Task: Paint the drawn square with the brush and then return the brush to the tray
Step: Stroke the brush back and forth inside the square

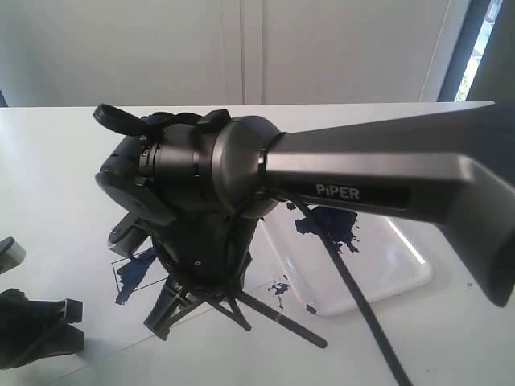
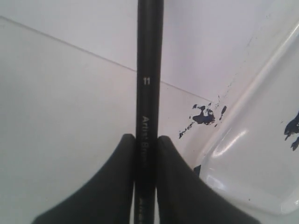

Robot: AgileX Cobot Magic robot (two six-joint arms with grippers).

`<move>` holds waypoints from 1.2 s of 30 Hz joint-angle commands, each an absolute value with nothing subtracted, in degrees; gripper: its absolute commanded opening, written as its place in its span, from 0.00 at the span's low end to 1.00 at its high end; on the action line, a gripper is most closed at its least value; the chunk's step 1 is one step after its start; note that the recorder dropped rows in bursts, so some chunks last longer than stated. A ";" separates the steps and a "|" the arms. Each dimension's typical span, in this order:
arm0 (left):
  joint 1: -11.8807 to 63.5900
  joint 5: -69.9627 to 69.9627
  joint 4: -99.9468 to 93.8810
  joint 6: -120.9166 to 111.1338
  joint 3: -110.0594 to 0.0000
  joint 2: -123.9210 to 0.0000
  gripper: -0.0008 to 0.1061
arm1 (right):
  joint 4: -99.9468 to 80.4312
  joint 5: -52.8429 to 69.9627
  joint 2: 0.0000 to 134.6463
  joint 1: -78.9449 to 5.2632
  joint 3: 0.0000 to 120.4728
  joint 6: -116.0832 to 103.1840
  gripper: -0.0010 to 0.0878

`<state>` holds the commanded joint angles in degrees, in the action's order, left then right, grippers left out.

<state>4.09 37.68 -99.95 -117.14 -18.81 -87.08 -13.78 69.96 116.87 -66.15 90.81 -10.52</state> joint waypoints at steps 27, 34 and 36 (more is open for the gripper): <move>4.09 37.35 -99.95 -117.14 -18.81 -87.08 0.01 | -14.73 69.96 116.87 -65.67 90.73 -9.93 0.01; 4.09 37.22 -99.95 -117.14 -18.81 -87.08 0.01 | -5.10 69.96 116.87 -65.67 90.73 -4.20 0.01; 4.09 37.22 -99.95 -117.14 -18.81 -87.08 0.01 | -4.24 69.96 116.87 -65.67 90.73 -3.58 0.01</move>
<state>4.09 37.22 -99.95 -117.14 -18.81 -87.08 -4.24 69.96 116.87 -65.67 90.73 -3.58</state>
